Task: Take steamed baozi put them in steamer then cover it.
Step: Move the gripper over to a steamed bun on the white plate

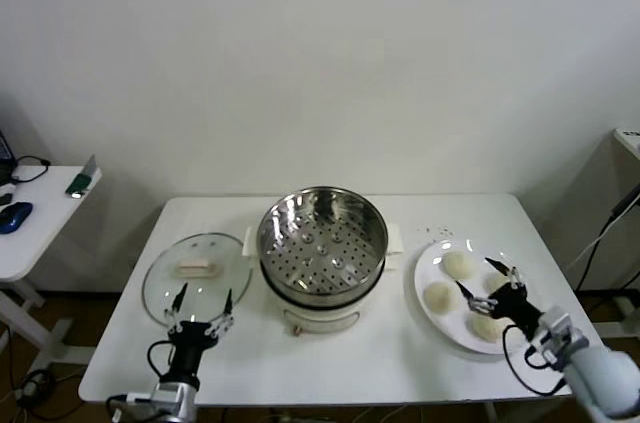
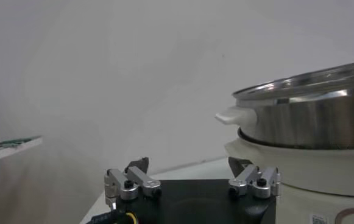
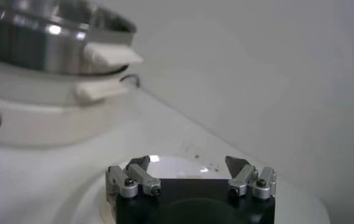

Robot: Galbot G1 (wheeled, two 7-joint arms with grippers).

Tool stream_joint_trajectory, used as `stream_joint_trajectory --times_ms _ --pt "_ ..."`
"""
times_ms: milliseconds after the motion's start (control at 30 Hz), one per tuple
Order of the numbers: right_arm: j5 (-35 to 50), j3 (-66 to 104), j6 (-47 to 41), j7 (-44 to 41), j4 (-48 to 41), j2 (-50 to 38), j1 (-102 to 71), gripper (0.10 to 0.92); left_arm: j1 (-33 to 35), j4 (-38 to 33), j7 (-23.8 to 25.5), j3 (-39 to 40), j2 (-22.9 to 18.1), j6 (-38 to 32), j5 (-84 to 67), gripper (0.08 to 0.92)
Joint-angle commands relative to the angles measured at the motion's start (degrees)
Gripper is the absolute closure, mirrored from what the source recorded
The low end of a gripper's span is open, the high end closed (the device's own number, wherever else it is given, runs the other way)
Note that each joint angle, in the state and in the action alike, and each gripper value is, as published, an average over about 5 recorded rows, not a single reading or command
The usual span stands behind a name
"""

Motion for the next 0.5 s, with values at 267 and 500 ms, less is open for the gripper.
stream_joint_trajectory --times_ms 267,500 --pt "-16.1 -29.7 3.5 -26.7 -17.9 -16.0 38.9 0.203 -1.0 1.0 0.2 -0.1 0.9 0.3 -0.9 0.177" --pt "-15.5 -64.3 5.6 -30.1 -29.9 -6.9 71.3 0.203 -2.2 1.3 0.0 -0.4 1.4 1.4 -1.1 0.177"
